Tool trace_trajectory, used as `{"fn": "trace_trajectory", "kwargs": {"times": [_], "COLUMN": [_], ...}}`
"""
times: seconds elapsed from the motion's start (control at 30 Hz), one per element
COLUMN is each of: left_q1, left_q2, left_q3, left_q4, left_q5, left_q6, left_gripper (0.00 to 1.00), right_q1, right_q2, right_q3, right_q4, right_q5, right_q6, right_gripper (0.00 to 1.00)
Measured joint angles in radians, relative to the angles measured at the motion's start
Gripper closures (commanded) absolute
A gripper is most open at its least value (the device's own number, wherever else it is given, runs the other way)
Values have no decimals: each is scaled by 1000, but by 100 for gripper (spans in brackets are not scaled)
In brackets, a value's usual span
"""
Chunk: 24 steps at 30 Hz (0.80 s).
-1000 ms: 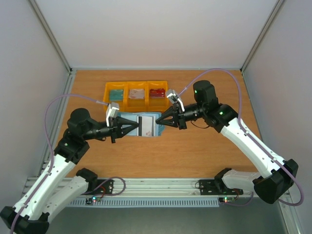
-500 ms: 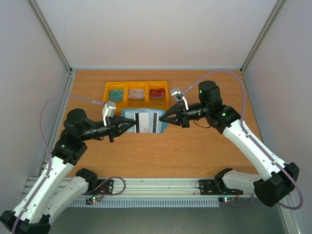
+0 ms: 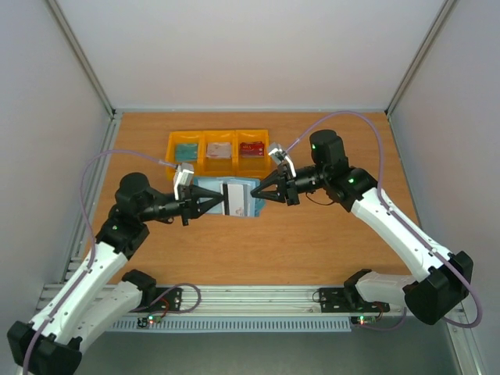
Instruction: Take the credit cards out of the card holder
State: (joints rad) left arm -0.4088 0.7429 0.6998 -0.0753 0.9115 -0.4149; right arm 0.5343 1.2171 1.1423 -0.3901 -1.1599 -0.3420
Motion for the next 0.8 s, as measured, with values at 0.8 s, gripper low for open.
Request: {"fn": "trace_trajectory", "kwargs": {"times": [0.8], "left_q1": [-32], "left_q2": [56], "left_q3": [-87], "left_q4": [325], "left_q5": [64], "left_q6": [-181], "left_gripper": [64], "right_q1": [28], "right_q2": [20], "right_q3": [52], "right_q4": [-2], "right_q5": [-33], "right_q6": [-5], "right_gripper": [99]}}
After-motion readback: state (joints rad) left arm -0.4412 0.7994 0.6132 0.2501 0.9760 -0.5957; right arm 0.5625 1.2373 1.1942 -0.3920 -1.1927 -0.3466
